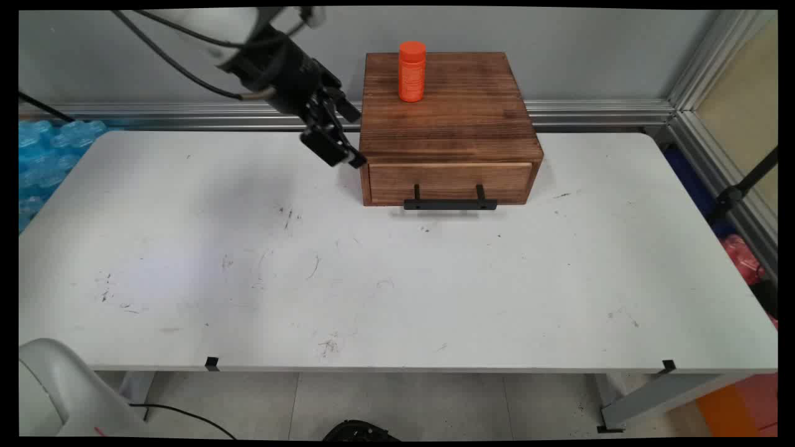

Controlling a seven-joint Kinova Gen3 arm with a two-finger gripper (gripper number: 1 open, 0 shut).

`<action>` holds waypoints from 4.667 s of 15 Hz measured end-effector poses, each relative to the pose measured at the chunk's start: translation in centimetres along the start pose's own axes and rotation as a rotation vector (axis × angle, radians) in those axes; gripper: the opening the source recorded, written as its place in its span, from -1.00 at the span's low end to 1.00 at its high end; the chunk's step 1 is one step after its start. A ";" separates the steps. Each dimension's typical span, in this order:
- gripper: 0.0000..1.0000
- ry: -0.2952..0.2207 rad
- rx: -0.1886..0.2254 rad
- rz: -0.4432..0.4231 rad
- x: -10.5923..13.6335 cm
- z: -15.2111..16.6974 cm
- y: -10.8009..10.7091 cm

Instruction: Open the drawer

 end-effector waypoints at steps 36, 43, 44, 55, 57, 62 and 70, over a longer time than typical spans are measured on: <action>1.00 -0.245 -0.030 0.075 5.0 26.6 2.3; 1.00 -0.267 -0.056 0.071 5.3 27.1 4.3; 1.00 -0.270 -0.060 0.070 5.3 27.1 4.6; 1.00 -0.281 -0.108 0.075 5.2 26.9 8.7; 1.00 -0.279 -0.117 0.079 5.2 26.7 9.6; 1.00 -0.272 -0.132 0.091 5.2 26.4 11.4; 1.00 -0.271 -0.145 0.099 4.6 25.4 14.9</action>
